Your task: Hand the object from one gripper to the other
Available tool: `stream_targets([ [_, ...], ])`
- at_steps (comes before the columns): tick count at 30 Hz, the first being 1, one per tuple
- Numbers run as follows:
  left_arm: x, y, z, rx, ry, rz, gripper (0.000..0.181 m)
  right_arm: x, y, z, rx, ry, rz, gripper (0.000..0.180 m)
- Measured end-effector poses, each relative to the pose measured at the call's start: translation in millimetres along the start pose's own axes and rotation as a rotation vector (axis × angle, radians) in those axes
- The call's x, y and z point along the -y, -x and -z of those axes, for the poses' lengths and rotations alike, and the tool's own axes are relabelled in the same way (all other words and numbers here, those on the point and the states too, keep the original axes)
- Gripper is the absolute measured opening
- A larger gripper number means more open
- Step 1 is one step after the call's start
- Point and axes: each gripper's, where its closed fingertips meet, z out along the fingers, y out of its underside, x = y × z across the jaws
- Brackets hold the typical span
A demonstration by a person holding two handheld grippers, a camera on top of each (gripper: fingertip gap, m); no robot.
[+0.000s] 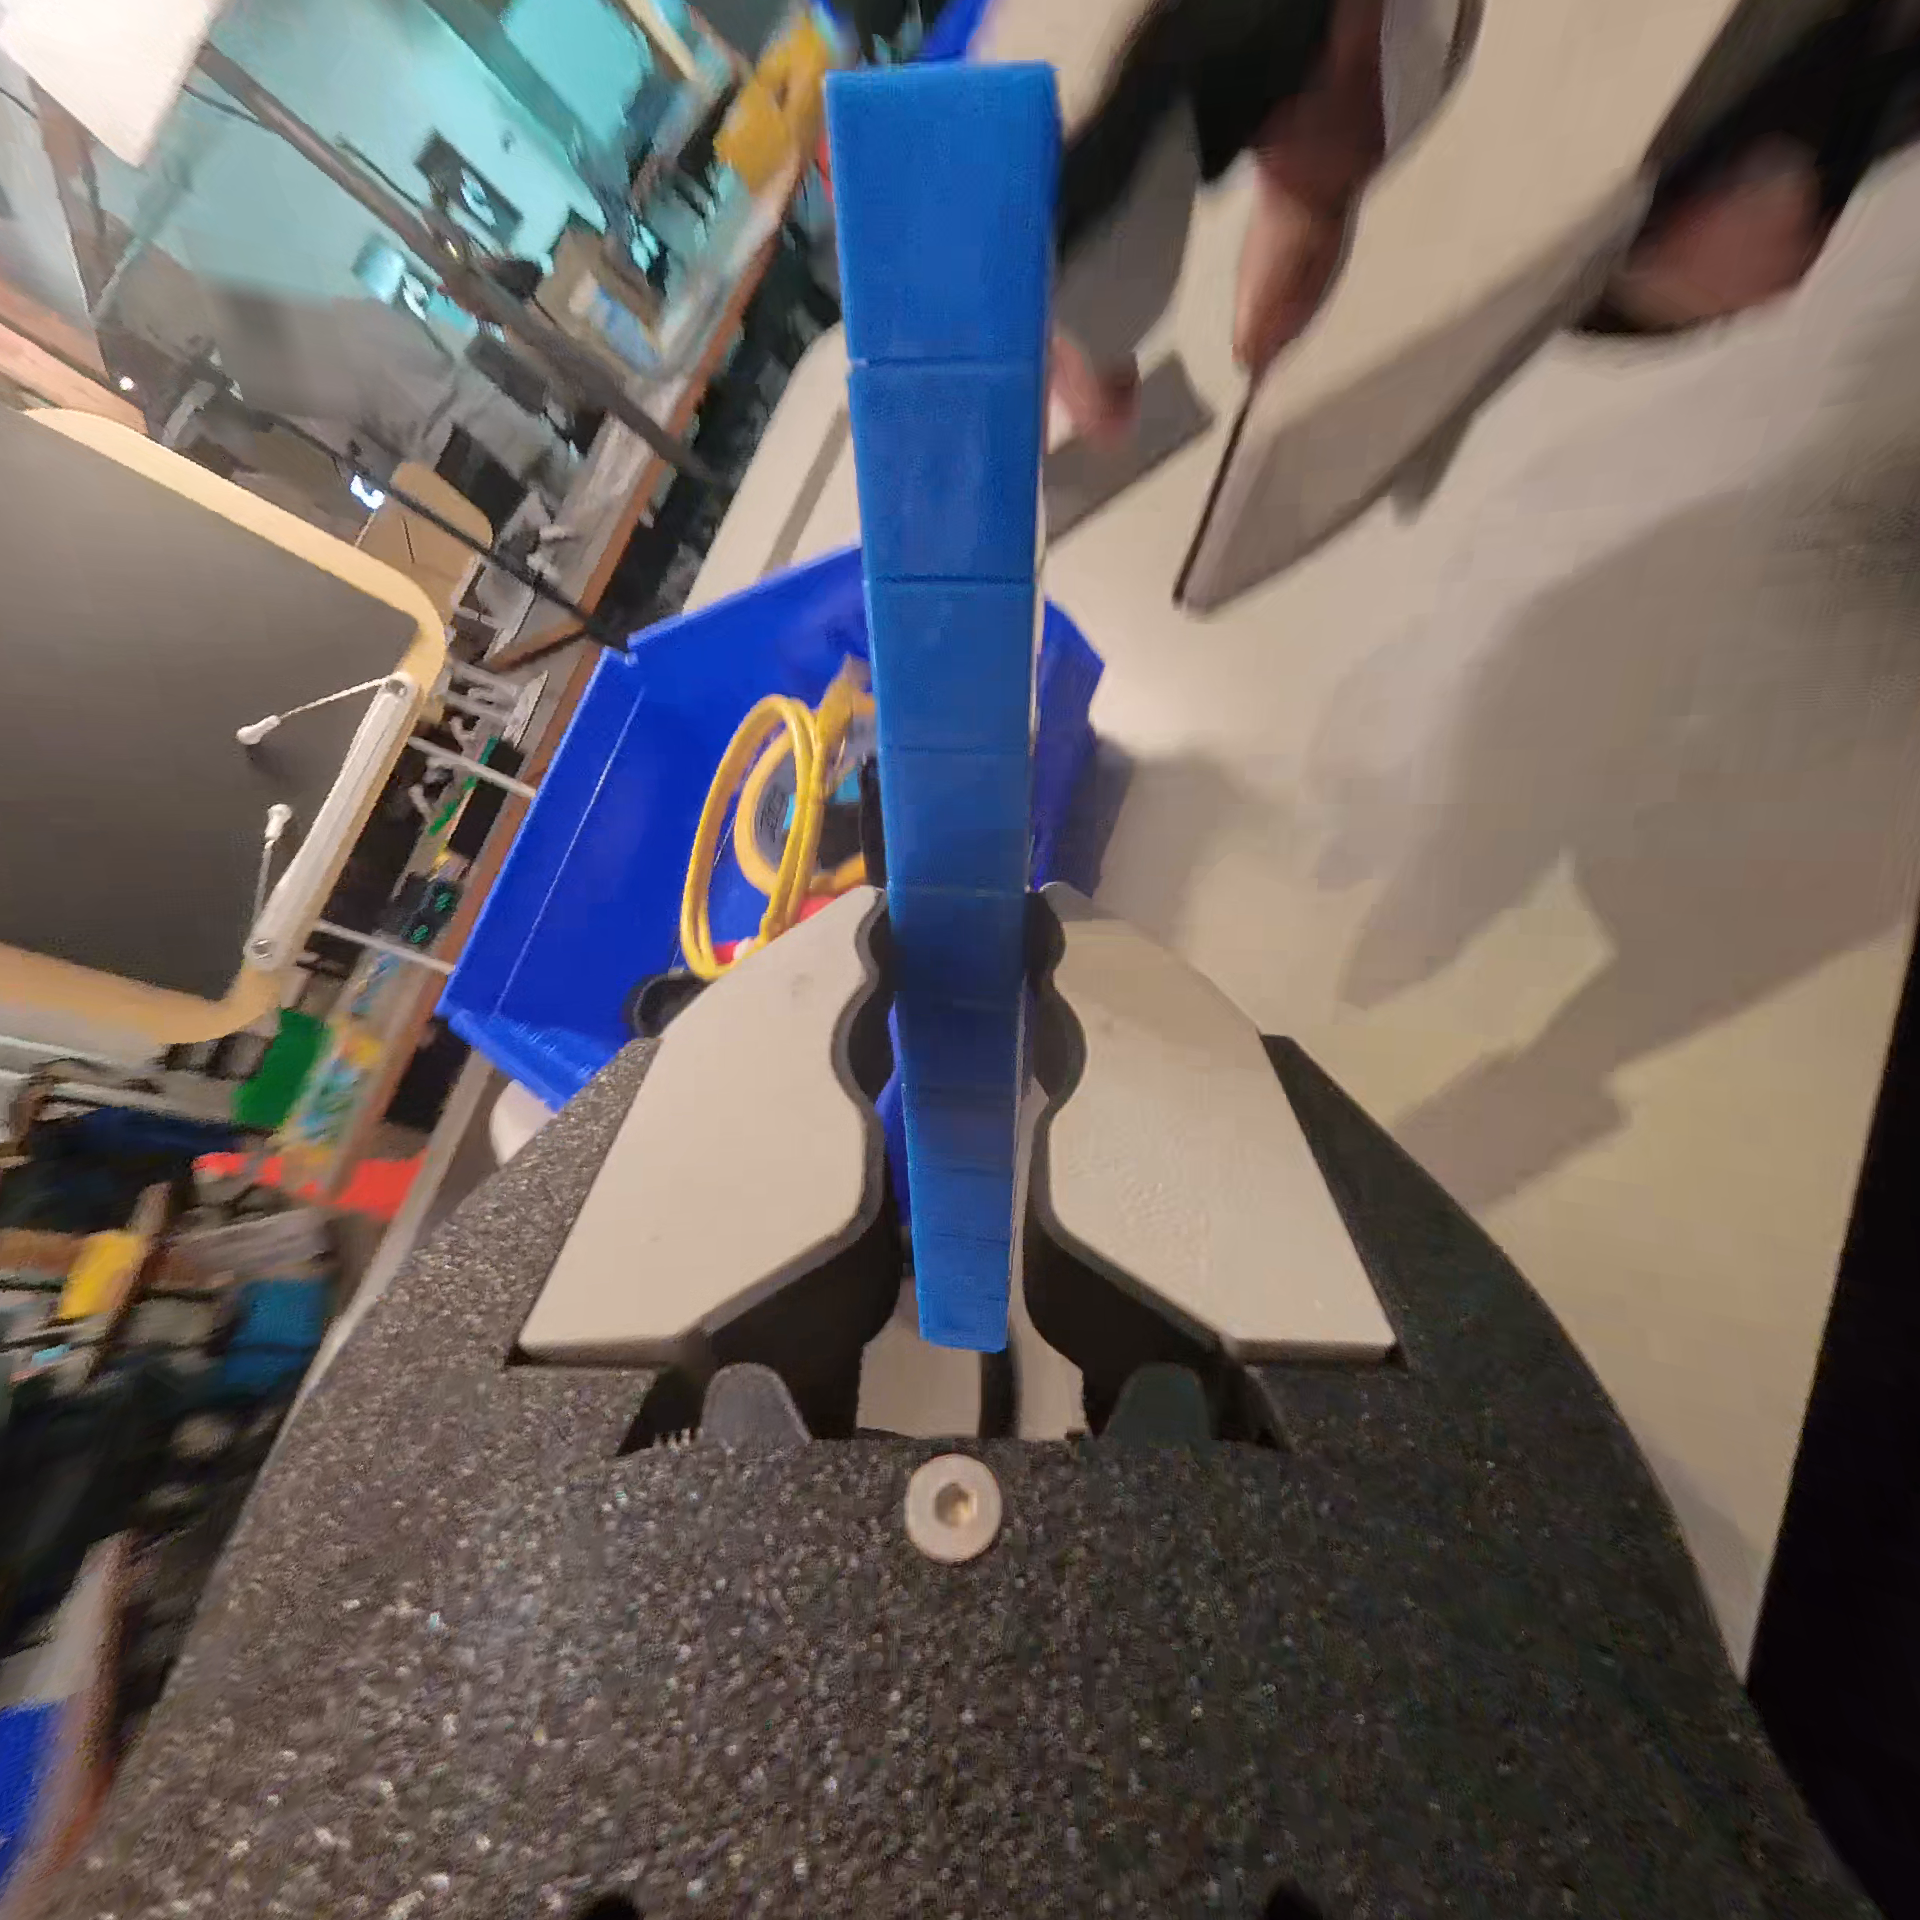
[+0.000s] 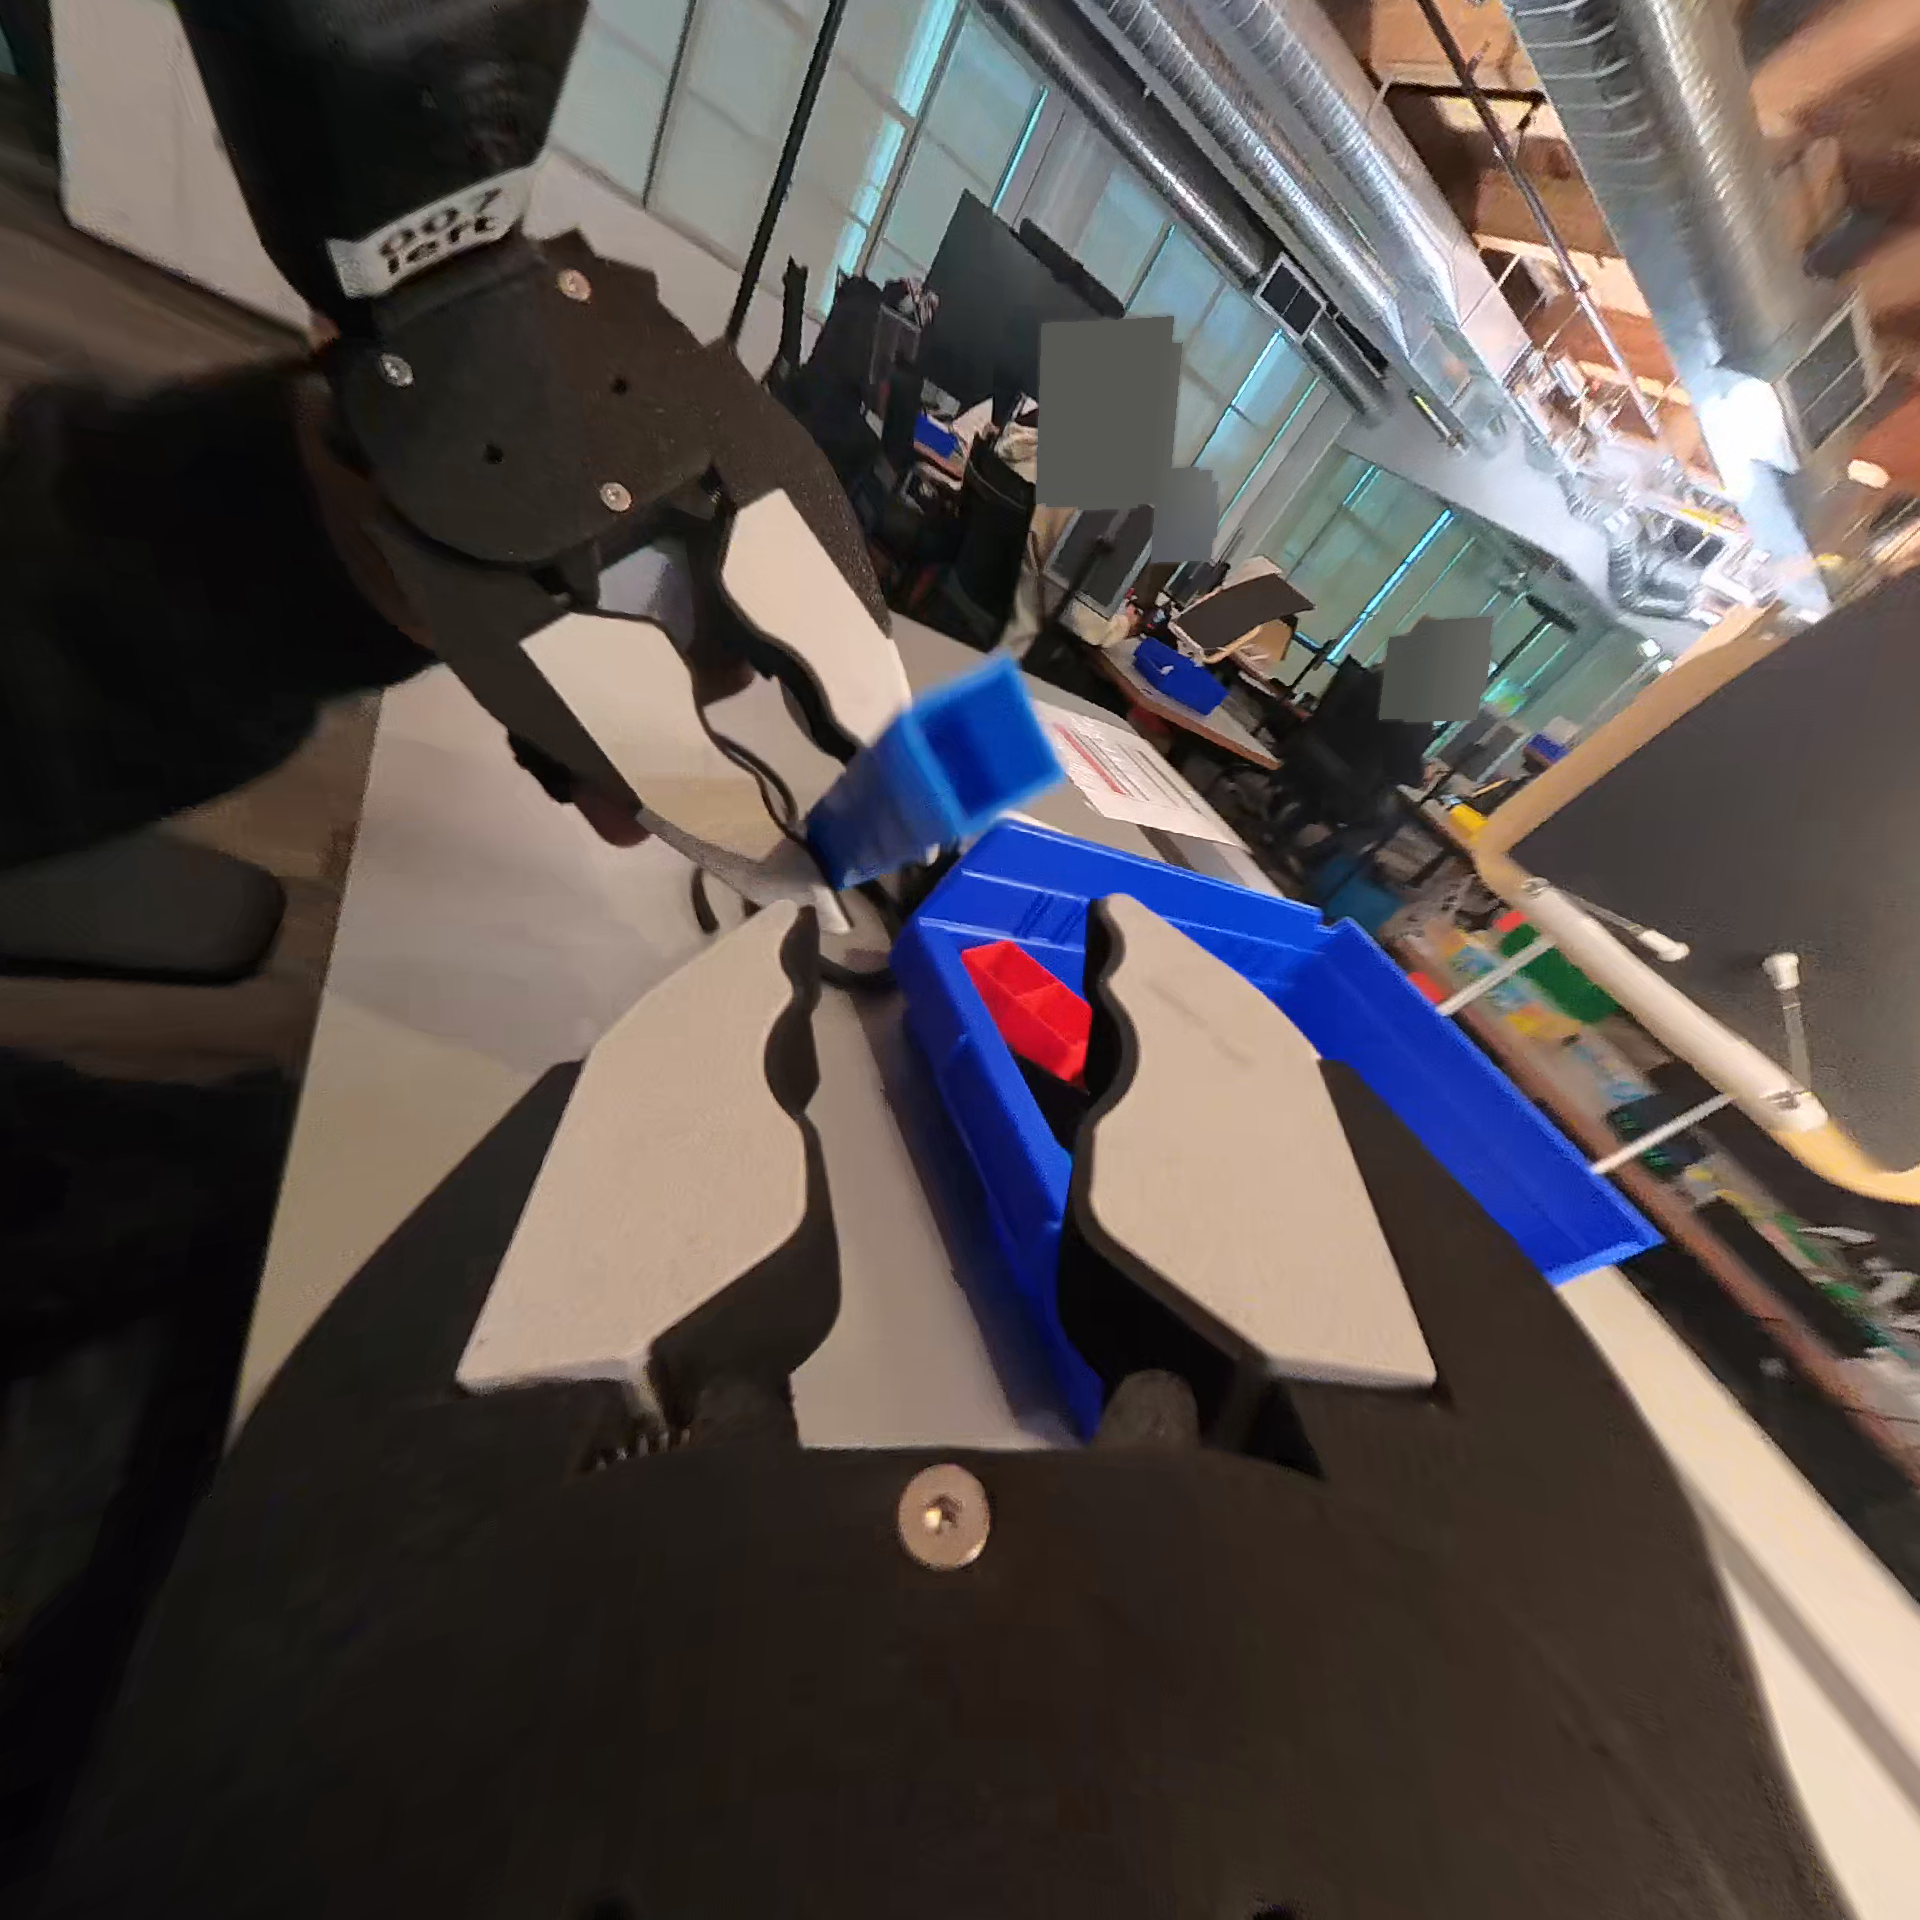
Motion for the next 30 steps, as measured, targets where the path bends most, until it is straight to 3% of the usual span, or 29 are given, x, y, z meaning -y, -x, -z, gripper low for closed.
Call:
stream_targets([
  [6,-26.1,-15.8,-6.4,-0.027,0.179,-0.233,0.023,-10.8,14.6,5.7,0.023,0.131,0.253,0.053],
  [15,-35.2,-31.3,-12.1,-0.084,0.244,-0.332,0.023,-43.1,39.2,-4.5,0.098,0.303,0.454,0.046],
  [30,-26.1,-50.3,-22.6,-0.150,0.195,-0.352,0.023,-56.7,47.4,-16.5,0.131,0.286,0.419,0.039],
])
